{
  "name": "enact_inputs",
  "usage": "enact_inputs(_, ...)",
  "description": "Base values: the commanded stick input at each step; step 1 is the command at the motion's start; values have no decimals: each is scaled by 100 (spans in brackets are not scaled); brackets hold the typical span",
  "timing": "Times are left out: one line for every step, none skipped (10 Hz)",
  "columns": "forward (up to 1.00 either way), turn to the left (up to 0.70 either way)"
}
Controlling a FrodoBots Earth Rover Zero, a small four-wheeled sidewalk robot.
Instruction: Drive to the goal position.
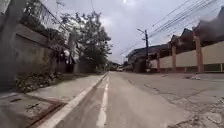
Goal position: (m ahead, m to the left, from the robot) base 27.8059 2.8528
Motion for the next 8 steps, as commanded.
enact_inputs(70, -35)
enact_inputs(70, -30)
enact_inputs(70, -12)
enact_inputs(70, 0)
enact_inputs(70, 0)
enact_inputs(70, 0)
enact_inputs(70, 0)
enact_inputs(70, 0)
